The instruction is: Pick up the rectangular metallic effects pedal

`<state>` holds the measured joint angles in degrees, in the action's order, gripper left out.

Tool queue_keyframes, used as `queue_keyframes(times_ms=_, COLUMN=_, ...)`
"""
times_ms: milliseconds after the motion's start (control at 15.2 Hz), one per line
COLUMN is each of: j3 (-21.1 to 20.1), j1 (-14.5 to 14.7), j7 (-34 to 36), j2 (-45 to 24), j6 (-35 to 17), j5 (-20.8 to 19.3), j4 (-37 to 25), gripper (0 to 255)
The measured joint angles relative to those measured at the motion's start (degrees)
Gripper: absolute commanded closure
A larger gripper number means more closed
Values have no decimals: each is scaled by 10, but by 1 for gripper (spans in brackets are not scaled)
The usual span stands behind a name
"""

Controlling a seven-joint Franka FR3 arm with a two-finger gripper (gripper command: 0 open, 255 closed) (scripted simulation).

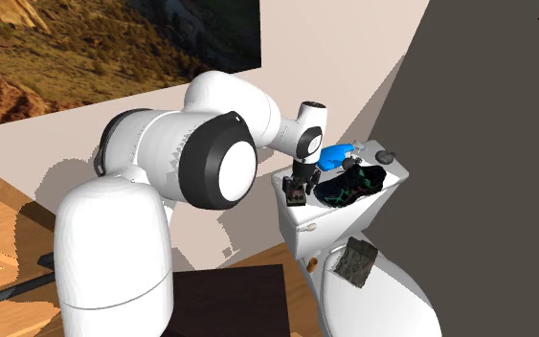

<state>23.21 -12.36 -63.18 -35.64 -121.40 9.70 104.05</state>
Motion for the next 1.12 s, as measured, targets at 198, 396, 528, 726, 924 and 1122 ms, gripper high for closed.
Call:
queue_keyframes(times_ms=198, j3=2, j1=2, j7=1, j2=7, j6=5, j5=-3, j4=2, gripper=255)
queue_keyframes(times_ms=396, j3=6, j1=5, j7=2, j2=22, j6=18, j5=-8, j4=3, gripper=255)
queue_keyframes(times_ms=528, j3=9, j1=8, j7=5, j2=33, j6=29, j5=-13, j4=3, gripper=255)
queue_keyframes(times_ms=726, j3=13, j1=11, j7=8, j2=49, j6=47, j5=-19, j4=0, gripper=255)
queue_keyframes(times_ms=924, j3=17, j1=12, j7=8, j2=61, j6=64, j5=-24, j4=-6, gripper=255)
queue_keyframes(times_ms=1122, j3=21, j1=15, j7=11, j2=74, j6=79, j5=-30, j4=-8, gripper=255)
